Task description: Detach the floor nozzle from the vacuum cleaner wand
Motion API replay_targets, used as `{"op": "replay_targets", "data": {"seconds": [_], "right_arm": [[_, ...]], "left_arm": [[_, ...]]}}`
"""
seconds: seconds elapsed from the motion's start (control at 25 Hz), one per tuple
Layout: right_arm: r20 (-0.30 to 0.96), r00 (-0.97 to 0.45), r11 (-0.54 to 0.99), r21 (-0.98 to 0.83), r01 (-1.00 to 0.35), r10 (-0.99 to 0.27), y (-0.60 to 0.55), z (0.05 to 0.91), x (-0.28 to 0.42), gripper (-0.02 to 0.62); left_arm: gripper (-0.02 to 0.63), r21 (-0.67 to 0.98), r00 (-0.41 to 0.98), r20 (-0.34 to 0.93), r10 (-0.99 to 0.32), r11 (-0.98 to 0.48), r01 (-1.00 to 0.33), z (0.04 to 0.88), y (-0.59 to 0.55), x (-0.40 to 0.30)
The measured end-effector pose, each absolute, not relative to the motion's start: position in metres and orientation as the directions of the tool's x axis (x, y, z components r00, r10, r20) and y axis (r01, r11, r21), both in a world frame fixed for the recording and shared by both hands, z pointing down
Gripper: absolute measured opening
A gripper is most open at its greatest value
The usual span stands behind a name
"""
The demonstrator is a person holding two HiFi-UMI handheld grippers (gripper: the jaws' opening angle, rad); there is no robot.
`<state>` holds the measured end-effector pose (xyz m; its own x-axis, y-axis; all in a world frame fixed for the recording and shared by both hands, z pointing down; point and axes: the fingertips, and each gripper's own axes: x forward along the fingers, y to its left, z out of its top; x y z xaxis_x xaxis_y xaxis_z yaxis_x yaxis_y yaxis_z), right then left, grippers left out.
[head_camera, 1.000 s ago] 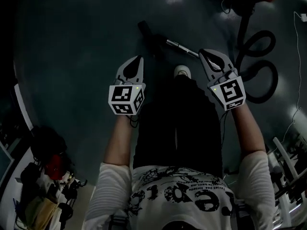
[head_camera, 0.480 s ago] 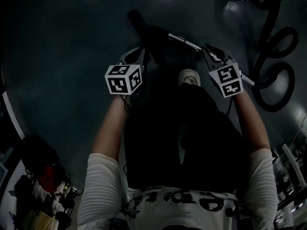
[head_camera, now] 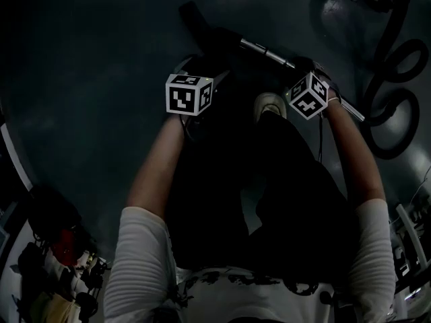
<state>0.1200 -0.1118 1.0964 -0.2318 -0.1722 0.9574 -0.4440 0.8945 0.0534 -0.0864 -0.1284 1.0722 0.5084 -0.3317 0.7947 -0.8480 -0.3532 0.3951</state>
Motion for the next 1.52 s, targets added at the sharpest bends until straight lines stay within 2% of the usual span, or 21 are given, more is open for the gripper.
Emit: {"op": "replay_targets", "data": {"seconds": [0.12, 0.2, 0.24, 0.4, 0.52, 0.76, 0.8, 0.88, 0.96, 1.24, 1.52], "right_arm": [[0.963, -0.24, 0.9, 0.006, -0.435, -0.123, -0.106, 1.113, 0.121, 0.196], [0.956, -0.251, 0.895, 0.023, -0.446, -0.15, -0.109, 1.11, 0.123, 0.186], [0.953, -0.251, 0.893, 0.041, -0.447, -0.169, -0.11, 1.106, 0.123, 0.127], [0.948, -0.272, 0.909, 0.04, -0.415, -0.166, -0.098, 1.092, 0.111, 0.126], [0.934, -0.286, 0.912, 0.087, -0.401, -0.215, -0.097, 1.077, 0.108, 0.126], [0.873, -0.39, 0.903, 0.119, -0.413, -0.293, -0.105, 1.008, 0.064, 0.126], [0.863, -0.405, 0.9, 0.117, -0.42, -0.301, -0.109, 0.995, 0.059, 0.126], [0.845, -0.436, 0.893, 0.102, -0.438, -0.311, -0.121, 0.966, 0.049, 0.126], [0.829, -0.462, 0.887, 0.083, -0.454, -0.314, -0.13, 0.93, 0.042, 0.124], [0.788, -0.516, 0.89, 0.085, -0.447, -0.335, -0.146, 0.731, 0.035, 0.123], [0.756, -0.57, 0.891, 0.038, -0.452, -0.321, -0.162, 0.477, 0.062, 0.123]], "left_arm": [[0.453, 0.45, 0.534, 0.774, -0.341, -0.298, -0.842, 1.076, -0.13, -0.08], [0.462, 0.486, 0.563, 0.745, -0.359, -0.287, -0.826, 1.074, -0.134, -0.077], [0.462, 0.486, 0.569, 0.743, -0.354, -0.299, -0.821, 1.074, -0.133, -0.079], [0.462, 0.462, 0.56, 0.768, -0.311, -0.338, -0.82, 1.079, -0.125, -0.088], [0.462, 0.482, 0.584, 0.745, -0.323, -0.345, -0.805, 1.072, -0.127, -0.083], [0.455, 0.583, 0.647, 0.611, -0.457, -0.292, -0.758, 1.017, -0.141, -0.09], [0.415, 0.599, 0.647, 0.589, -0.484, -0.276, -0.752, 0.999, -0.148, -0.093], [0.268, 0.641, 0.648, 0.545, -0.531, -0.234, -0.731, 0.956, -0.165, -0.101], [0.213, 0.673, 0.657, 0.509, -0.556, -0.218, -0.706, 0.905, -0.179, -0.107], [0.144, 0.685, 0.727, 0.396, -0.561, -0.347, -0.641, 0.654, -0.191, -0.096], [0.135, 0.68, 0.764, 0.358, -0.537, -0.411, -0.607, 0.391, -0.21, -0.06]]}}
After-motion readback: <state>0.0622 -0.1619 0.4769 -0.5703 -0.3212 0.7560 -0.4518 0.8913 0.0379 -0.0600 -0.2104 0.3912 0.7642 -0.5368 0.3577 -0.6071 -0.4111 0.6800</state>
